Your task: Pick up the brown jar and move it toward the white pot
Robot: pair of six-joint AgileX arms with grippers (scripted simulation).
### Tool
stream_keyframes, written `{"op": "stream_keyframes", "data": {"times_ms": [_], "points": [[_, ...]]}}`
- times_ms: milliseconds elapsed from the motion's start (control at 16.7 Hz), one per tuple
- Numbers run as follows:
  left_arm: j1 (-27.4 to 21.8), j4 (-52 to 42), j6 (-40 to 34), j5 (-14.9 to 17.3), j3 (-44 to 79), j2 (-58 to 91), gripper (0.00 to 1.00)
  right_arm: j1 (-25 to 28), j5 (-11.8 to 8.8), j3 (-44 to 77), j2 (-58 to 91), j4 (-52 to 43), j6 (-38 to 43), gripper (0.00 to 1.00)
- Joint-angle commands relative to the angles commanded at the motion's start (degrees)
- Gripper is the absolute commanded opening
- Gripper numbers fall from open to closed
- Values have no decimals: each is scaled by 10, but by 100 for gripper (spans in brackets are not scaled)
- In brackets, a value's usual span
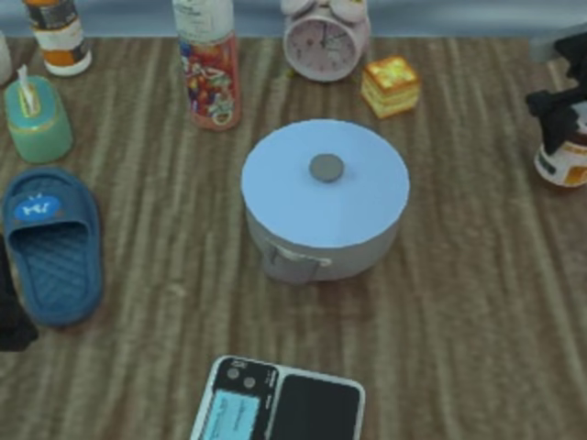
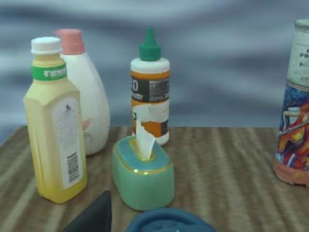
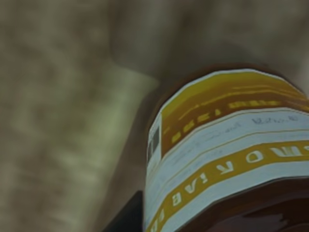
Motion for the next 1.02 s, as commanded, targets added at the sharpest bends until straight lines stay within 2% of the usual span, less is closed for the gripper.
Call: {"op": "stream_keyframes", "data": {"times_ms": [540, 1020], "points": [[0, 0, 0, 0, 0, 0, 100, 0, -1, -23, -23, -1, 1, 0], [0, 0, 0, 0, 0, 0, 100, 6, -3, -237, -260, -17, 2, 0]]}}
